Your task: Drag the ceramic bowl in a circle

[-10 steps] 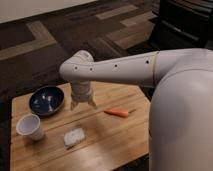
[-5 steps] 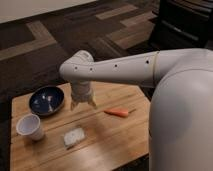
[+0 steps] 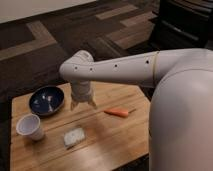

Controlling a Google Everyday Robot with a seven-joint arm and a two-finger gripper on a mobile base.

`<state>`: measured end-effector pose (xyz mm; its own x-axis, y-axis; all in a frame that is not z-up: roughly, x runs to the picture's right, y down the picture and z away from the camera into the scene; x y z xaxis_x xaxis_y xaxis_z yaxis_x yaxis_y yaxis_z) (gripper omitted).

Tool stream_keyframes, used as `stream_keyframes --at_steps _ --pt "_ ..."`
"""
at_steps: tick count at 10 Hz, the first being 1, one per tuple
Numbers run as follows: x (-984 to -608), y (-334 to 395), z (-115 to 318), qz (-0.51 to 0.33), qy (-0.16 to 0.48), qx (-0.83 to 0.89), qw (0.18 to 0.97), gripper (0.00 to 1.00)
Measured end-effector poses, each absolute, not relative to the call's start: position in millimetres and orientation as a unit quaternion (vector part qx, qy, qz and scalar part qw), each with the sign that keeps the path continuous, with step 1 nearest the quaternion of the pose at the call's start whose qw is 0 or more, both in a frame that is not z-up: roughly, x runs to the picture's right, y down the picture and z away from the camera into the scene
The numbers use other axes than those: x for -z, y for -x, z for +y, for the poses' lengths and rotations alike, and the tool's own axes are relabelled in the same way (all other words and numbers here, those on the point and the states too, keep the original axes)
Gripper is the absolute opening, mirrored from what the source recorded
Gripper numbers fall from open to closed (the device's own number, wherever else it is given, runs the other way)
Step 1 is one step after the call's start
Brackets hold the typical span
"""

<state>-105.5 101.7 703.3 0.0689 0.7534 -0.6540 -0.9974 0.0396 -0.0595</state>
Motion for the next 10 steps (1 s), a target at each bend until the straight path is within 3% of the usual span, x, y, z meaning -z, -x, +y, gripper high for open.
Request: stream_keyframes --at_steps 6,10 --pt "-715 107 81 0.255 0.209 -0.614 0.717 0.65" --pt "-735 157 70 0.238 0.208 -0.557 0.768 0.65"
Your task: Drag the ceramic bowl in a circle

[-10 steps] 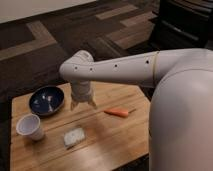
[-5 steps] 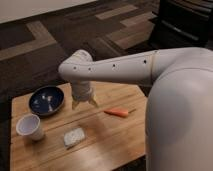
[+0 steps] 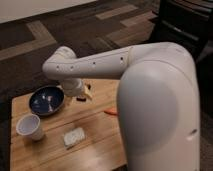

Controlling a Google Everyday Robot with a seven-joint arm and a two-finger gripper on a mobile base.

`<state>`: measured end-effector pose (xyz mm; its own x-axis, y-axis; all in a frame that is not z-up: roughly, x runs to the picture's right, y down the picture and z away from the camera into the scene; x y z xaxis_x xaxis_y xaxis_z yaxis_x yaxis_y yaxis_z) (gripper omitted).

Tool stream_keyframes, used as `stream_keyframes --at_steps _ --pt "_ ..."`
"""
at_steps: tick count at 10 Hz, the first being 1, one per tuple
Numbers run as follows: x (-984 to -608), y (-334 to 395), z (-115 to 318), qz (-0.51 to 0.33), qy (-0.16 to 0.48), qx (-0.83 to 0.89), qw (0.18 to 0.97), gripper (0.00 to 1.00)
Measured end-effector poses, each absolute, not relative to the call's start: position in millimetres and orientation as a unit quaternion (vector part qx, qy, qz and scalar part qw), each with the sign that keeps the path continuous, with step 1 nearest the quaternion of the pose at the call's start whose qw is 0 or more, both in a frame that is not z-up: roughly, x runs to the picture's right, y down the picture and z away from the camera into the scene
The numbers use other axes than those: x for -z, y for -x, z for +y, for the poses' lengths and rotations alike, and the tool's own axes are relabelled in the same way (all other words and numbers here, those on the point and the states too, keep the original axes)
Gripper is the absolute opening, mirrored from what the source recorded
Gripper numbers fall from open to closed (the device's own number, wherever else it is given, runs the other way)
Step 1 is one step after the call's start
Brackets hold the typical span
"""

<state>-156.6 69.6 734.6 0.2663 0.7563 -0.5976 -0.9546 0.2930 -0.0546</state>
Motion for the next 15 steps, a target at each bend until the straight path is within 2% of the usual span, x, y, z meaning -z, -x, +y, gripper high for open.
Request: stream_keyframes --at_steps 6,12,15 --pt "-749 238 98 0.250 0.246 -0.398 0.848 0.65" --pt "-755 327 65 0.206 0.227 -0.276 0.911 0.65" --pt "-771 347 37 0.160 0.233 -0.254 0.925 0.65"
